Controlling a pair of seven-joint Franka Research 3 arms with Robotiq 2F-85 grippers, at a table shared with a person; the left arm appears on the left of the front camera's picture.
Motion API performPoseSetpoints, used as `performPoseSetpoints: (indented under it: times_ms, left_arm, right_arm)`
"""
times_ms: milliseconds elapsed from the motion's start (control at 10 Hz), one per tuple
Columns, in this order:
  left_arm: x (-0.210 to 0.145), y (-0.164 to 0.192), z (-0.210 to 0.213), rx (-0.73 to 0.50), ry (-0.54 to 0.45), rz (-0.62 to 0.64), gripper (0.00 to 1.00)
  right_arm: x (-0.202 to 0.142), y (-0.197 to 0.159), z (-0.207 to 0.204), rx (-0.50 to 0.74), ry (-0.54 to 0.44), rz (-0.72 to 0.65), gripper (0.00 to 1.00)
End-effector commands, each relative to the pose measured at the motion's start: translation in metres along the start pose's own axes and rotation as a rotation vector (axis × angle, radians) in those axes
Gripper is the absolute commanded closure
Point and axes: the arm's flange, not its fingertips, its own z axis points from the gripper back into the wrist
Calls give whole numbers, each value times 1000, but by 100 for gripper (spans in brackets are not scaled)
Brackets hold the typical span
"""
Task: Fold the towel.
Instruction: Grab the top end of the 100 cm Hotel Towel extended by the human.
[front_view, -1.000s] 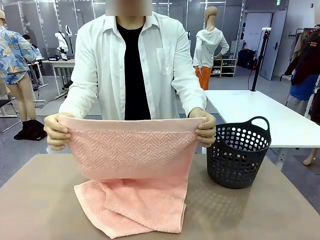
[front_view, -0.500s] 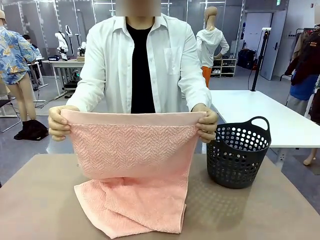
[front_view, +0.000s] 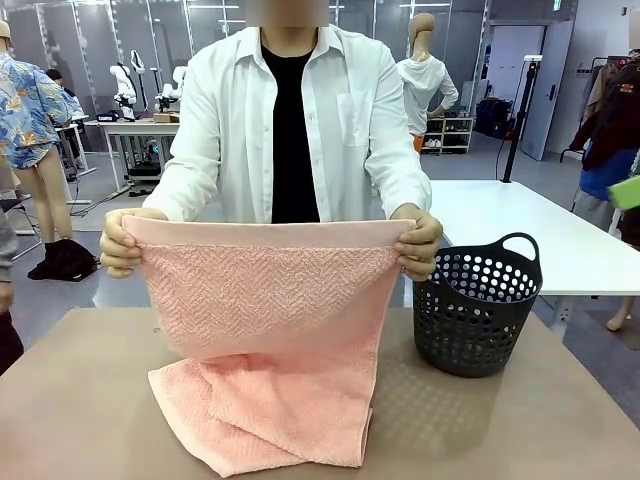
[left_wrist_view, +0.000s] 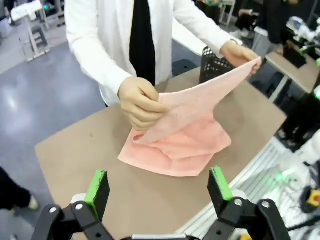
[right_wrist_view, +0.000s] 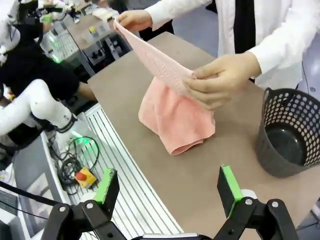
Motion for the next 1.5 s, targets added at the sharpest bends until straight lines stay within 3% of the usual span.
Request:
performPoseSetpoints:
  times_ms: [0, 300, 400, 900, 1100, 1400]
  left_arm:
    - [-3, 1, -26, 22, -3, -22, 0]
    - [-4, -3, -39, -1, 8, 14, 0]
    - [-5, -4, -37, -6, 8, -42, 0]
    - [-6, -2, -39, -22, 16, -46, 0]
    - [36, -44, -67, -45, 155, -326, 0]
    - [97, -88, -108, -55, 384, -602, 0]
  right_arm:
    - [0, 1, -22, -18, 48, 37, 0]
    - [0, 2, -30, -29, 33, 17, 0]
    - [6, 4, -29, 8, 42, 58, 0]
    - [6, 2, -31, 21, 34, 81, 0]
    - [49, 36, -54, -12, 210, 332, 0]
    - [101, 70, -86, -36, 408, 575, 0]
